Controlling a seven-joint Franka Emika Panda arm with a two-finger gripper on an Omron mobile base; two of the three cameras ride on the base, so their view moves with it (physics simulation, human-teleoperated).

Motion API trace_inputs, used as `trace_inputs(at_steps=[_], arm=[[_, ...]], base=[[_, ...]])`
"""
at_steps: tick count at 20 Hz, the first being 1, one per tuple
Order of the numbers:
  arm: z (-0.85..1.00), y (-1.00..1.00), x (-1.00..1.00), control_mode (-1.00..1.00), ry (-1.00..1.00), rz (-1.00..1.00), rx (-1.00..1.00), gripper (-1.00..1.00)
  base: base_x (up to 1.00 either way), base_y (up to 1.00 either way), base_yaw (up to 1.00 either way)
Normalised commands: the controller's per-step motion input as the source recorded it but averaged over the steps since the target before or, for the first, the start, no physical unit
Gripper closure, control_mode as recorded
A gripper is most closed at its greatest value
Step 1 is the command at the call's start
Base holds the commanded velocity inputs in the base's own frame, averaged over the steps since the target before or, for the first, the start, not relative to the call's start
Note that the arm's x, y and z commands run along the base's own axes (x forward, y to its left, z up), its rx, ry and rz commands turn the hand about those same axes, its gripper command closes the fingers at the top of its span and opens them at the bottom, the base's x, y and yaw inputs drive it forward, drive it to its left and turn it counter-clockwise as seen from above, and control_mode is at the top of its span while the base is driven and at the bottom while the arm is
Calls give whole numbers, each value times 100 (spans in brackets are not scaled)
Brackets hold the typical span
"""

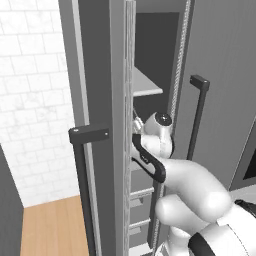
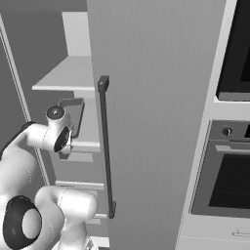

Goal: Take the meat container that has the shrimp and place it on the second highest rack of the freezer. Then take the vegetable container that has the lemon and garlic and place it on the highest rack of the freezer.

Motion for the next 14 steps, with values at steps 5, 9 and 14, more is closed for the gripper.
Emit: trace_inputs(at_steps=[5, 9, 14], arm=[[0, 10, 38, -100, 0, 0, 0, 100], [0, 1, 44, -100, 0, 0, 0, 100], [-5, 6, 52, -100, 0, -1, 0, 100]], base=[[0, 0, 0], [0, 0, 0], [0, 0, 0]])
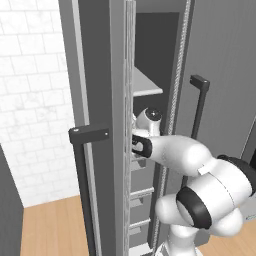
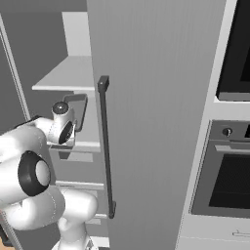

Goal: Take the meat container that has the shrimp and place it on the second highest rack of the freezer. Then take the vegetable container that has the lemon and garlic and place it on the highest rack of the freezer.

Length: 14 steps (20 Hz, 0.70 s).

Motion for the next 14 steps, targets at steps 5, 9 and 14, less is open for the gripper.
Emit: trace_inputs(at_steps=[5, 9, 14], arm=[[-15, 21, 50, -100, 1, -5, 0, 100], [-30, 20, 24, -100, 0, -8, 0, 100], [-38, 25, 7, -100, -1, -8, 0, -100]], base=[[0, 0, 0], [0, 0, 0], [0, 0, 0]])
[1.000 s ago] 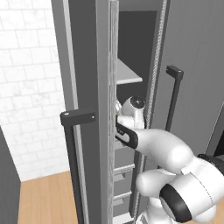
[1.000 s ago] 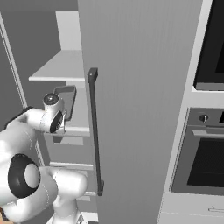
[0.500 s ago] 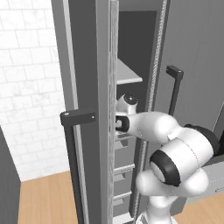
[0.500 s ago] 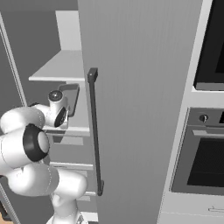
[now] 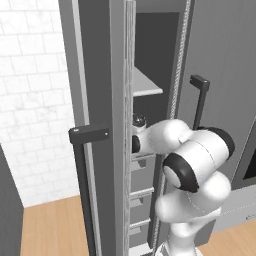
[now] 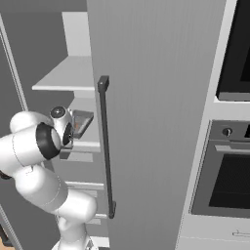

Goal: Take the meat container that has the shrimp and place it on the second highest rack of the freezer. Then take the vegetable container that has the lemon and garlic and place it on the highest rack of the freezer.

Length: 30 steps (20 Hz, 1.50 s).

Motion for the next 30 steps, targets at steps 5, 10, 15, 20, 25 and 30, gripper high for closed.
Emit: trace_inputs(at_steps=[5, 10, 15, 20, 25, 30], arm=[[-3, 3, -4, -100, -1, -1, 0, -100], [1, 3, -28, -100, -6, 0, -1, -100], [65, 0, -39, -100, -13, 0, -1, -100], [100, 0, -20, -100, -13, 2, 0, -100], [97, -1, -46, -100, -3, 13, 0, -100], [54, -7, -99, -100, 6, 41, -4, -100]], base=[[0, 0, 0], [0, 0, 0], [0, 0, 0], [0, 0, 0], [0, 0, 0], [0, 0, 0]])
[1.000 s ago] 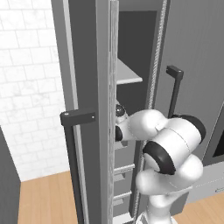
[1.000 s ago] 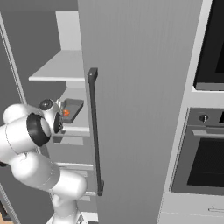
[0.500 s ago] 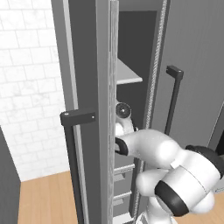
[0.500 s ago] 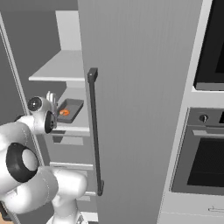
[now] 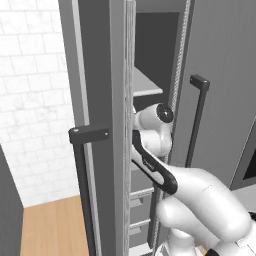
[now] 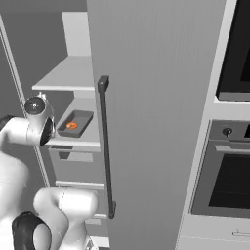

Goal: Take the meat container that has the shrimp and place it on the second highest rack of the freezer. Then take the vegetable container that has the lemon and garlic and place it on the highest rack of the freezer.

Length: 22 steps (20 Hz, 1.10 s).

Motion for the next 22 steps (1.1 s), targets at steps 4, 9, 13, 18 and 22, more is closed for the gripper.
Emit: trace_inputs(at_steps=[4, 9, 13, 18, 22], arm=[[13, -10, -100, -100, 5, 56, -31, -100], [0, -15, -100, -100, 9, 62, -43, -100], [3, -16, -100, -100, 18, 60, -48, -100], [5, -25, -100, -100, 15, 55, -51, -100], [3, -46, -100, -100, -1, 42, -40, -100]], base=[[0, 0, 0], [0, 0, 0], [0, 0, 0], [0, 0, 0], [0, 0, 0]])
